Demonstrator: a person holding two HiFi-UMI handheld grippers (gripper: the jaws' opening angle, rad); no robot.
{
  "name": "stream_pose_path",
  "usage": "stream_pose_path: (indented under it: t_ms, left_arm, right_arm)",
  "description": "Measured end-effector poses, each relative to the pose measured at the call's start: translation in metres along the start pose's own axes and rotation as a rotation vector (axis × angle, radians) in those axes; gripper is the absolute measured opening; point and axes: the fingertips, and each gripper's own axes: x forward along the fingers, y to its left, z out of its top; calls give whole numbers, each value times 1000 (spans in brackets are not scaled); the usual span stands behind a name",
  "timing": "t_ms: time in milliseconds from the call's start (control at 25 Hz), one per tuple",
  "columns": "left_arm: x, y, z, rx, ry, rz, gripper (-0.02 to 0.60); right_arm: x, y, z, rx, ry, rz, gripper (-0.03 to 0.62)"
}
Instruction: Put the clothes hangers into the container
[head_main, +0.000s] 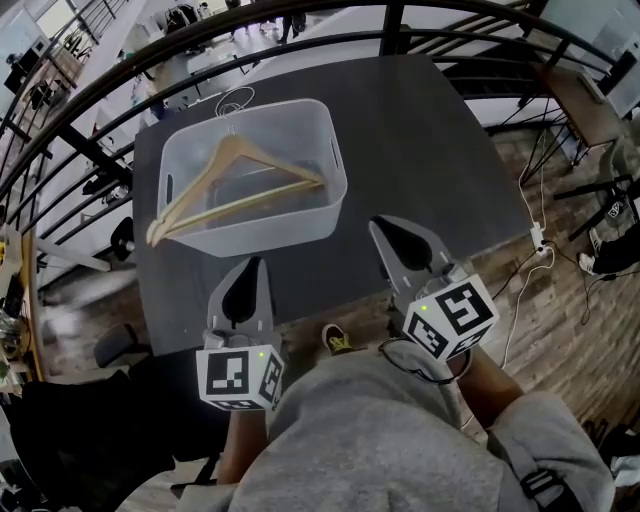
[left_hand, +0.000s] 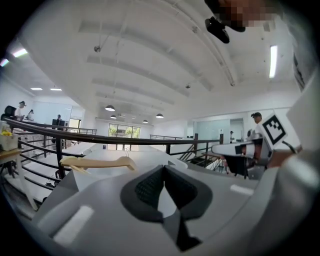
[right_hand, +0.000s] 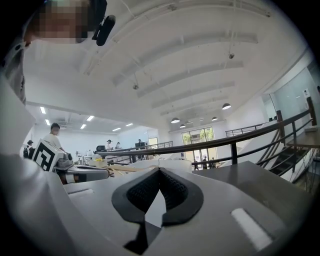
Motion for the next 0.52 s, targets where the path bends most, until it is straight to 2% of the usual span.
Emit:
stream_pose_path:
  t_ms: [160, 520]
  left_arm:
    - [3, -1, -1, 24, 6, -2, 11]
    - [2, -2, -14, 25, 34, -15, 11]
  right_arm:
    - [0, -2, -3, 6, 2, 4, 0]
    - [-2, 2, -6, 21, -7, 3, 0]
